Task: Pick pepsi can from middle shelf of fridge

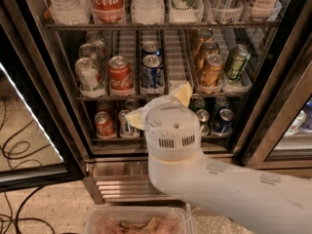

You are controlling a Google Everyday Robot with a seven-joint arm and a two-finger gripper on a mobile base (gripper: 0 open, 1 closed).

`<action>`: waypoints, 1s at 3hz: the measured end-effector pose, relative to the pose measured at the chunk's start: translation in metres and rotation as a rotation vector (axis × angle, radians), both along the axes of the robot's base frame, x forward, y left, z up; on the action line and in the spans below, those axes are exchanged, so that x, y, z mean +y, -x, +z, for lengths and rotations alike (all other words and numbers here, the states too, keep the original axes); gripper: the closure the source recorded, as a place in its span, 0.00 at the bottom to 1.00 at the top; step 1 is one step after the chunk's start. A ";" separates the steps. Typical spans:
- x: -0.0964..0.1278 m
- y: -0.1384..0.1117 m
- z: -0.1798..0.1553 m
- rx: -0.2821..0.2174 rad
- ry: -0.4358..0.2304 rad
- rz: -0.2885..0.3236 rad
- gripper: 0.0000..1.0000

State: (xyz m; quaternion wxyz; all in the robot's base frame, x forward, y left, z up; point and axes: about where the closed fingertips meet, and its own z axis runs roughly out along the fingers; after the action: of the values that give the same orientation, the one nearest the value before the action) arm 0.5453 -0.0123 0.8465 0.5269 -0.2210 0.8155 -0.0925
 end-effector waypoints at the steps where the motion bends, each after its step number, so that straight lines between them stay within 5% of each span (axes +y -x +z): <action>1: -0.005 -0.003 0.000 -0.004 0.037 -0.023 0.00; 2: -0.003 -0.002 0.002 -0.008 0.051 -0.015 0.00; 3: -0.005 -0.006 0.002 0.010 -0.007 -0.003 0.00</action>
Offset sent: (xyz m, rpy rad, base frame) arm 0.0032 -0.0047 -0.0008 -0.0348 -0.0023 -0.0264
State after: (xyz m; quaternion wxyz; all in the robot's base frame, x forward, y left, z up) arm 0.5514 -0.0174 0.8488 0.5234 -0.2185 0.8188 -0.0891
